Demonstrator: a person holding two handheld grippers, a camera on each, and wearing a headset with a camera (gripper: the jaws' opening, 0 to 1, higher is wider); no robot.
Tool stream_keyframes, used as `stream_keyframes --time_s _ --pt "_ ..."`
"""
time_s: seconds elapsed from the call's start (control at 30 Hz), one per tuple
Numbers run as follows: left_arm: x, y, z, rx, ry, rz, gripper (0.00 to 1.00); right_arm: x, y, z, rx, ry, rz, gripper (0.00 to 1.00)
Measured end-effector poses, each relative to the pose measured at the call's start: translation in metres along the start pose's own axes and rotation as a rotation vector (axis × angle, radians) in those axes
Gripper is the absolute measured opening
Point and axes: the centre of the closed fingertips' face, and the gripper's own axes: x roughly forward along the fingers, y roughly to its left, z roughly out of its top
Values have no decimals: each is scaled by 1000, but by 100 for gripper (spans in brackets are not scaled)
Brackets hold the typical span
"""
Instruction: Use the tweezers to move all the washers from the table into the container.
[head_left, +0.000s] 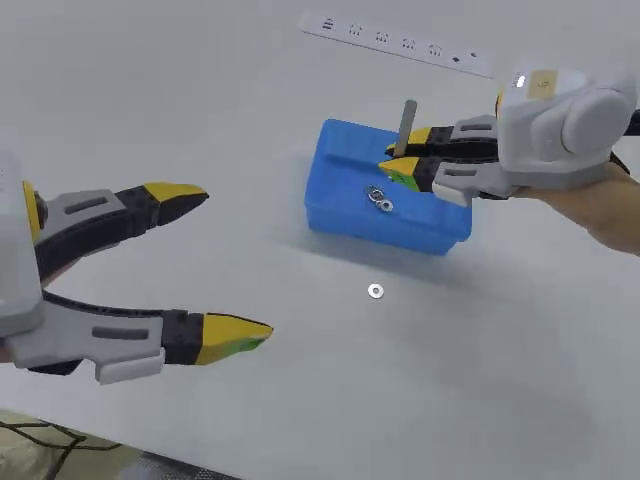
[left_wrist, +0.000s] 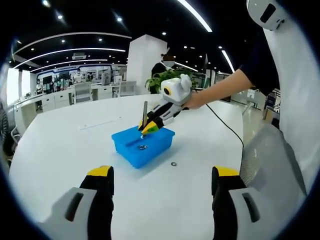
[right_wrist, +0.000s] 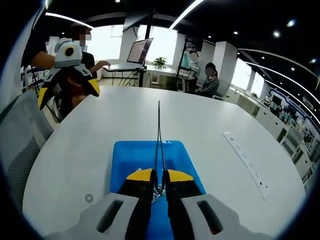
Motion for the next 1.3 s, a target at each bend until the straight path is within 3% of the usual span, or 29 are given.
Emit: stream_keyframes --time_s 0.2,0.6,0.97,1.03,1.17,1.3 --pt "0 0 1 13 15 15 99 10 0 -10 0 12 17 10" --pt "2 -5 -4 -5 37 10 99 11 0 -19 22 28 22 11" --pt "5 -1 6 -10 9 18 99 4 1 -5 6 -6 14 8" --pt "9 -1 10 -5 4 12 99 3 0 2 15 -42 3 8" --pt "16 1 16 8 -9 -7 98 5 1 7 15 -52 5 7" --pt "28 10 23 23 -24 -17 96 4 4 10 7 -59 12 7"
